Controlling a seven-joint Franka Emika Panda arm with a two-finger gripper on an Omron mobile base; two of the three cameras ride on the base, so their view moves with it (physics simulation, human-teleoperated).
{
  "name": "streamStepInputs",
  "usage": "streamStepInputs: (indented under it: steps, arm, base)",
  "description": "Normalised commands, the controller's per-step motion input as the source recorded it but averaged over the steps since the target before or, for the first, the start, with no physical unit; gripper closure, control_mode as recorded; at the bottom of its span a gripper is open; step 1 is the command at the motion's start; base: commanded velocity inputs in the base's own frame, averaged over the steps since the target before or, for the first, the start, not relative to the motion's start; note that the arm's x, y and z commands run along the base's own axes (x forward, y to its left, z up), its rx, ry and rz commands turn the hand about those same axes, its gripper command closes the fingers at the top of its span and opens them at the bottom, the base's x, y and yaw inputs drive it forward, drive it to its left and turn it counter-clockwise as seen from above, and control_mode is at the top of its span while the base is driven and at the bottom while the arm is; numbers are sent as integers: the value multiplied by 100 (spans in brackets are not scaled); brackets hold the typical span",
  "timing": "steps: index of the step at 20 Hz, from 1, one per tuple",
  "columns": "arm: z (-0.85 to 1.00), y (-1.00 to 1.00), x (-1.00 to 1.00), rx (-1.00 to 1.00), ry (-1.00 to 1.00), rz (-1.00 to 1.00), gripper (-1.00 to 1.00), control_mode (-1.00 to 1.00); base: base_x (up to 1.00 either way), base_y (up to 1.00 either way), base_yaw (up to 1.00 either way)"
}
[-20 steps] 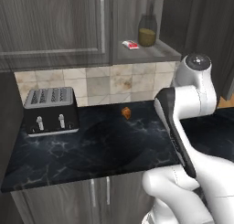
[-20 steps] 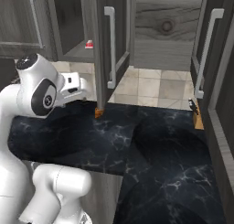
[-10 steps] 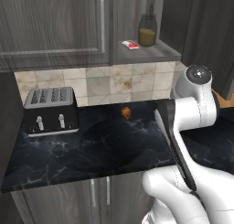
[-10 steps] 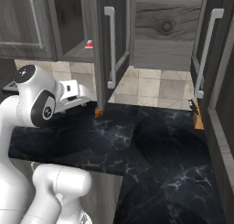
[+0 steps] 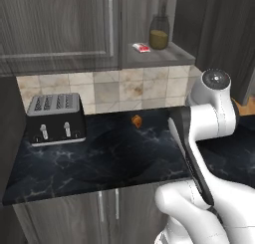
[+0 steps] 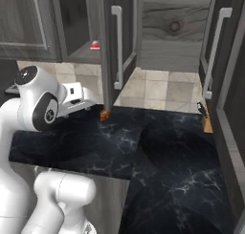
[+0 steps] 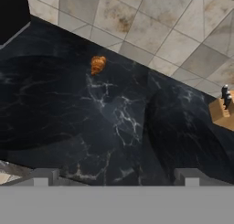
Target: Pick the bar and boxed food from the counter and place them in the cabinets closest to them.
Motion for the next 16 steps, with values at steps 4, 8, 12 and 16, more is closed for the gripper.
streamStepInputs:
  steps: [4,8,12,16]
  arm:
    - [0,0,0,0,0,0,-100,100]
    - [0,0,0,0,0,0,-100,100]
    - [0,0,0,0,0,0,-100,100]
    - [0,0,0,0,0,0,-100,100]
  base:
    - [-53,-4,0]
    - [-54,-3,0]
    - [-52,-2,0]
    - [-47,-1,0]
